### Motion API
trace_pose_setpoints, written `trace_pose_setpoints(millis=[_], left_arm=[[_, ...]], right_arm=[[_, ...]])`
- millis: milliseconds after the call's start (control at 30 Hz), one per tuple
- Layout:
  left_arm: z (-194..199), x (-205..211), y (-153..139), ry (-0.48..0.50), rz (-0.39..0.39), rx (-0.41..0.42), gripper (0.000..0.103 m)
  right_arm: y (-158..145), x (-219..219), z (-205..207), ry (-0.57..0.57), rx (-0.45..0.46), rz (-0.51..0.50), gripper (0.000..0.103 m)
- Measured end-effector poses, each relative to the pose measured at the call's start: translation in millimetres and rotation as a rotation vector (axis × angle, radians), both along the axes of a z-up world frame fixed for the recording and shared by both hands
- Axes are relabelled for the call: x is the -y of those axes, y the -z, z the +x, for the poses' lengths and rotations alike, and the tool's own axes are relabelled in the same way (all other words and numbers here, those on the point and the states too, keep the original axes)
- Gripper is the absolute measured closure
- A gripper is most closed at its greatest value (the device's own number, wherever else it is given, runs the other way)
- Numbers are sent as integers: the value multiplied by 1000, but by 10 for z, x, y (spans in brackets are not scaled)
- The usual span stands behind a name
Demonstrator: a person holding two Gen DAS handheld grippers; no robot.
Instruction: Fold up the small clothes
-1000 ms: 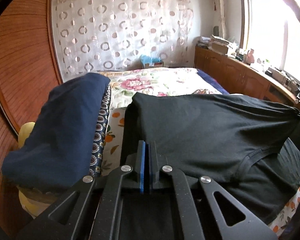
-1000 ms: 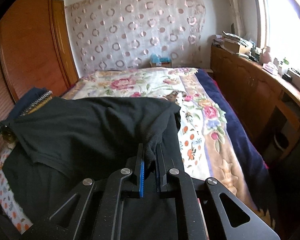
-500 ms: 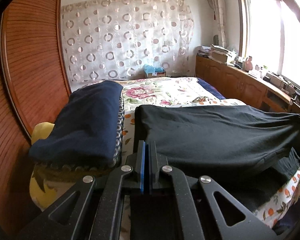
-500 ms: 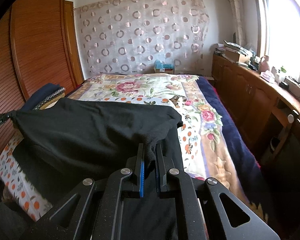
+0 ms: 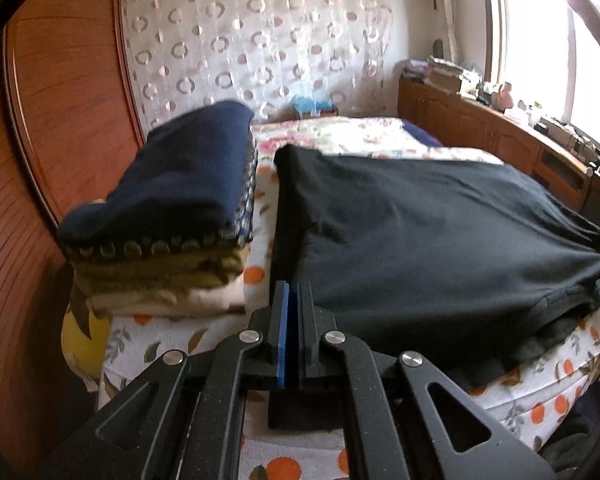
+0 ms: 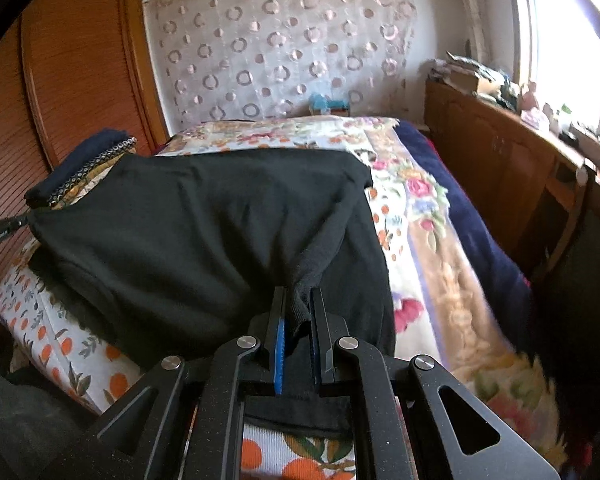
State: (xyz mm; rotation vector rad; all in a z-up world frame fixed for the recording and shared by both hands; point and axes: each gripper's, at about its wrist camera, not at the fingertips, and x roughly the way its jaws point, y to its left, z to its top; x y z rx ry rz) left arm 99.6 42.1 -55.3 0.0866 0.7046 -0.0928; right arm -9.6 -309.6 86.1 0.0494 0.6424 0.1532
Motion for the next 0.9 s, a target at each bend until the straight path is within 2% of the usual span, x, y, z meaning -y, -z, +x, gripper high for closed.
trace_pose_setpoints(millis=[33, 100, 167, 233, 267, 333, 433, 567, 767, 900], left_arm=[[-9, -17, 23, -6, 3, -6, 99], [-36, -41, 42, -2, -15, -17, 98], [-75, -39, 44, 1, -24, -16, 84], [-111, -30, 46, 4, -32, -12, 70], [-123, -27, 44, 8, -39, -12, 61], [-151, -28, 69, 22, -52, -18, 56], [-149, 13, 97, 42, -54, -30, 39], [-180, 24, 165, 54, -57, -53, 36], [-236, -16, 238, 23, -36, -72, 36], [-245, -64, 292, 14, -34, -81, 36]], right_arm=[[14, 1, 13, 10, -4, -1, 89], [16, -6, 2, 34, -8, -26, 88], [-20, -17, 1, 44, -6, -52, 82], [-52, -32, -60, 56, 9, -76, 57], [-79, -60, -81, 57, 16, -80, 53], [-128, -110, -133, 51, 34, -82, 49], [-135, -187, -93, 33, 43, -81, 47], [11, -309, 9, -13, 39, -72, 47], [289, -570, 256, -73, -8, -52, 47], [373, -643, 369, -84, -28, -62, 47]])
